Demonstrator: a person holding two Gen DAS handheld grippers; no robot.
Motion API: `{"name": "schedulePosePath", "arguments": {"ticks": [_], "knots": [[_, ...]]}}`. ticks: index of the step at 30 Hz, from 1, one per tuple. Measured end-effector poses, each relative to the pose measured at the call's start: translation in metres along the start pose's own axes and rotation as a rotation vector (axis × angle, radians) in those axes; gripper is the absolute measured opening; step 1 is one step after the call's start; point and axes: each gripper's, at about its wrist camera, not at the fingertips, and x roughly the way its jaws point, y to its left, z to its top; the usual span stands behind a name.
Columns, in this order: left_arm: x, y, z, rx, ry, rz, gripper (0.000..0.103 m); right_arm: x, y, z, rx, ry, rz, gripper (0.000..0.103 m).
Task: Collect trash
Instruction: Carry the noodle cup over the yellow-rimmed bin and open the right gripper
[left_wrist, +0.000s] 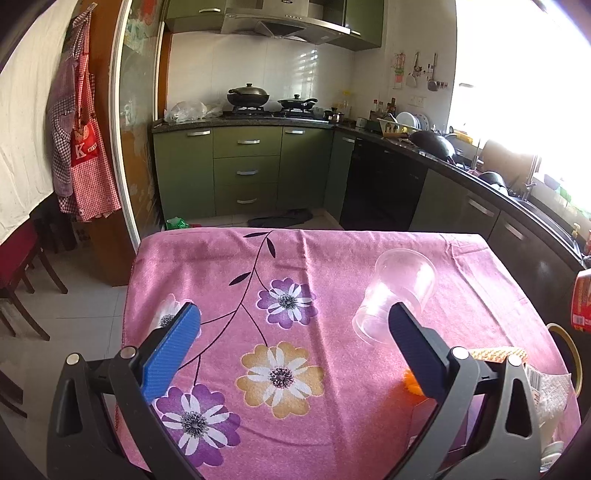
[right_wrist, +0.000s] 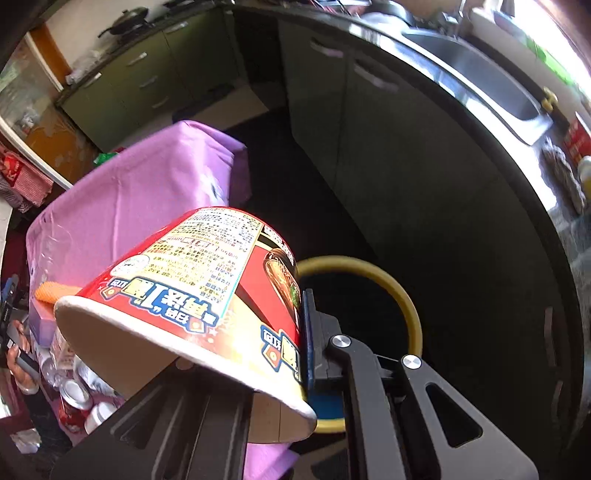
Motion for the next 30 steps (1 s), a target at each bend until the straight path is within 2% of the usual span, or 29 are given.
{"name": "schedulePosePath", "arguments": {"ticks": [5,9,11,13,14,15,16,22,27,30], "knots": [[0.001,-0.001,-0.001,0.004,0.004,-0.002,0.097,0.050,-0.052,-0.025,0.016,0.204,-0.070,0.007],[-0.001,-0.002,-0.001,0.008,0.000,0.001,0.097,0.096,-0.066,-0.038,-0.020,0.339,-0.098,0.007],[-0.001,-0.001,-0.001,0.007,0.002,0.000,0.097,0.112,-0.070,-0.041,-0.035,0.379,-0.112,0.007],[0.001,-0.001,-0.002,0.007,0.007,0.001,0.097,0.124,-0.076,-0.042,-0.038,0.411,-0.116,0.013],[0.002,-0.001,-0.002,0.007,0.012,-0.002,0.097,0.127,-0.076,-0.048,-0.034,0.418,-0.108,0.023],[0.003,-0.001,-0.002,0.009,0.016,-0.005,0.097,0.128,-0.079,-0.049,-0.032,0.411,-0.123,0.043],[0.004,-0.002,-0.003,0.011,0.018,-0.005,0.097,0.126,-0.083,-0.050,-0.041,0.398,-0.150,0.051],[0.007,-0.008,-0.005,0.033,0.034,-0.015,0.097,0.096,-0.106,-0.057,-0.024,0.342,-0.173,0.050],[0.004,-0.013,-0.005,0.051,0.035,-0.026,0.097,0.049,-0.111,-0.072,-0.019,0.246,-0.129,0.050],[-0.002,-0.018,-0.002,0.058,0.044,-0.063,0.097,0.018,-0.108,-0.087,-0.024,0.182,-0.082,0.050]]}}
